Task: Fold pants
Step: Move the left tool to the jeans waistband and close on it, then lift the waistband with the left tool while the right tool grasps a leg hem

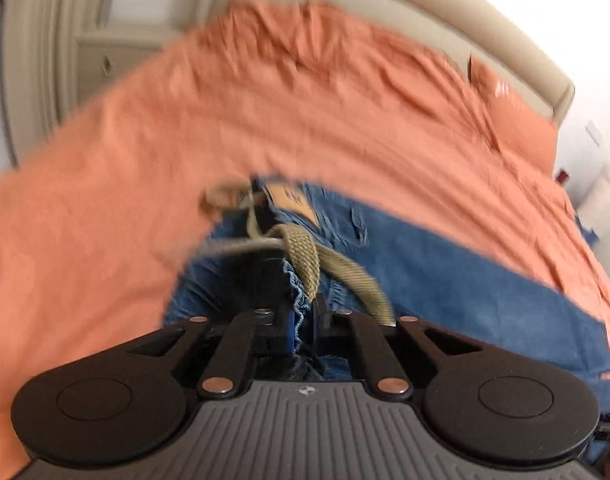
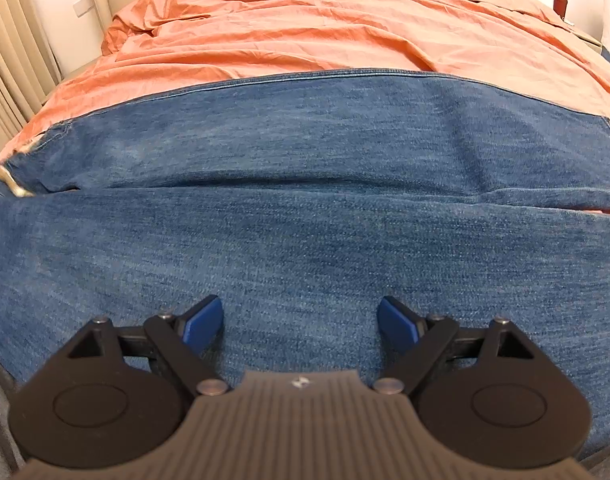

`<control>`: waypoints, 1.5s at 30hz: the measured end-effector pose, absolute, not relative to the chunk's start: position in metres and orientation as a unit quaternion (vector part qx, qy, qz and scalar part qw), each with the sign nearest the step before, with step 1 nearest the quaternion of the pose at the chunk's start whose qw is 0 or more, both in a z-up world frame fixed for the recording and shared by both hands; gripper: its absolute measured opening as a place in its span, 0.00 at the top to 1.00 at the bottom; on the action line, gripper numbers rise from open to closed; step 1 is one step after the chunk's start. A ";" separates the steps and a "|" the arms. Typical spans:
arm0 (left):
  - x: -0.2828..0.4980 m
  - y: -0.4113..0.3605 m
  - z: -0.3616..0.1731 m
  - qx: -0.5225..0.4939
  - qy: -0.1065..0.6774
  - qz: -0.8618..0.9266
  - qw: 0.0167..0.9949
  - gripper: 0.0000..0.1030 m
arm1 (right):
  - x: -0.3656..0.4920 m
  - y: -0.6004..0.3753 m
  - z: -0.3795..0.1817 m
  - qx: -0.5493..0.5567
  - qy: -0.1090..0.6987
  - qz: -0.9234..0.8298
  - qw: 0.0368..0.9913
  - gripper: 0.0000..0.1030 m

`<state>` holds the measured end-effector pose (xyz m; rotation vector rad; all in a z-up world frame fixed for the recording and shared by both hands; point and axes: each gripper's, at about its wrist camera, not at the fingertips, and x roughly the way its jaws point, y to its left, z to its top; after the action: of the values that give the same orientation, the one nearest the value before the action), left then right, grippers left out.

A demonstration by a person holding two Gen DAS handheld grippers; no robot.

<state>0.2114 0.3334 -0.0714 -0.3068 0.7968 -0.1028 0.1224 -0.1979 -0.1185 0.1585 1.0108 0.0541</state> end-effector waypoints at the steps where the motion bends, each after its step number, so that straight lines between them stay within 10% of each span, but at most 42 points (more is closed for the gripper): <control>1: 0.208 0.332 -0.065 -0.128 0.392 -0.039 0.910 0.92 | 0.121 -0.198 -0.118 0.076 0.481 0.027 0.873 0.20; 10: 0.248 0.329 -0.147 -0.067 0.483 0.006 0.873 0.86 | 0.118 -0.204 -0.115 0.093 0.471 0.028 0.876 0.20; 17: 0.239 0.310 -0.114 0.037 0.483 0.030 0.874 0.49 | 0.122 -0.206 -0.118 0.098 0.477 0.019 0.873 0.20; 26: 0.136 0.240 -0.065 0.279 0.437 -0.064 0.853 0.48 | 0.110 -0.211 -0.107 0.107 0.460 0.019 0.881 0.20; 42: 0.096 0.183 -0.176 0.511 0.422 -0.130 0.738 0.40 | 0.073 -0.275 -0.008 0.162 0.435 0.023 0.885 0.21; 45: 0.101 0.185 -0.181 0.505 0.420 -0.127 0.744 0.61 | 0.054 -0.308 0.030 0.102 0.399 -0.003 0.911 0.21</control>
<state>0.1007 0.1850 -0.1810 1.1057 0.9201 -0.2775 0.0540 -0.3075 0.0301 0.2109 0.8227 -0.0052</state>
